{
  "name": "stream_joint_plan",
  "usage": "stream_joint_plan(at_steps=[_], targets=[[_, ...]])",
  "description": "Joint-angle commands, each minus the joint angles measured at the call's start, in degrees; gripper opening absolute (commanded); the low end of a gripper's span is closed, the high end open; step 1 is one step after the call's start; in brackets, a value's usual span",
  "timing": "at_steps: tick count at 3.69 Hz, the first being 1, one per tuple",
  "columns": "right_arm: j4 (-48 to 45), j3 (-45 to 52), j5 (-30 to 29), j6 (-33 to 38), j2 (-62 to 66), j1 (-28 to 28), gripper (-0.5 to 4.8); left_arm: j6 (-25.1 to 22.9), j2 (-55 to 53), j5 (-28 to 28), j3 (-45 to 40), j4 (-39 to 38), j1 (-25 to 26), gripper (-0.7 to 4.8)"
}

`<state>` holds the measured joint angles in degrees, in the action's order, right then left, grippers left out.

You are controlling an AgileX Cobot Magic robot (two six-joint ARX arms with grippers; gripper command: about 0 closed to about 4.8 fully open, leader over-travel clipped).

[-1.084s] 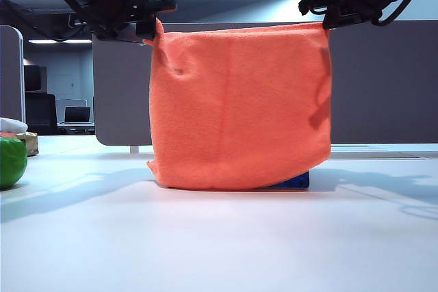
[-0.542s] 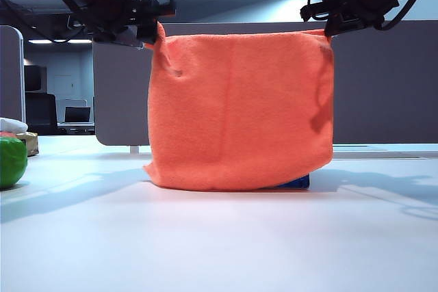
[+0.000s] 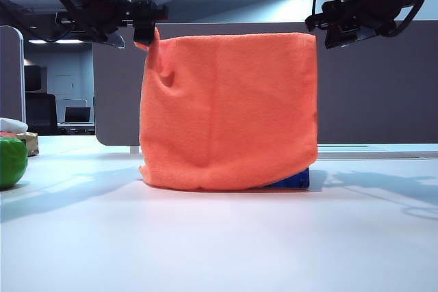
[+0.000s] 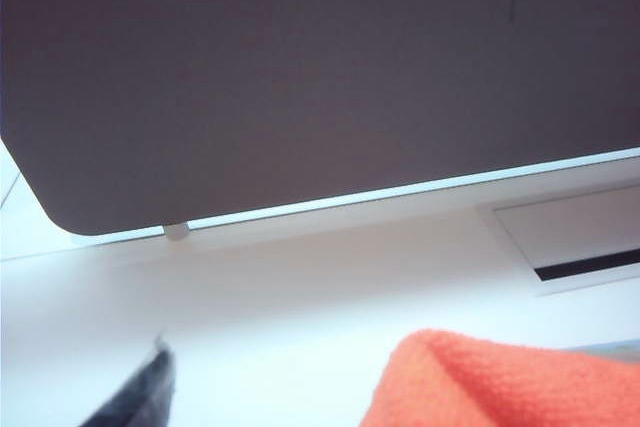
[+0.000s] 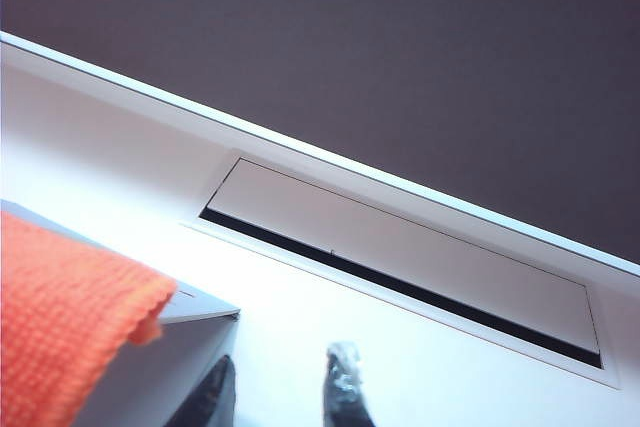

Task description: Pick up the cloth from the table and use it to cover the mirror.

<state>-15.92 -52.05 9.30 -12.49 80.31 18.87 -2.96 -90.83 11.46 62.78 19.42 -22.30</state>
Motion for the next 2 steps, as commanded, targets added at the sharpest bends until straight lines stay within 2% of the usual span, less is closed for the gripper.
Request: stream_joint_plan(at_steps=[1,2], targets=[[-1.05,-0.22,0.26,0.04,-0.26,0.0,1.17,0.22,2.54,-0.15,0.22,2.71,-0.09,2.92],[-1.16,-0.22,0.26,0.02,-0.28,0.0,1.18,0.22,3.69,-1.57,0.24,0.07,-0.09,2.92]])
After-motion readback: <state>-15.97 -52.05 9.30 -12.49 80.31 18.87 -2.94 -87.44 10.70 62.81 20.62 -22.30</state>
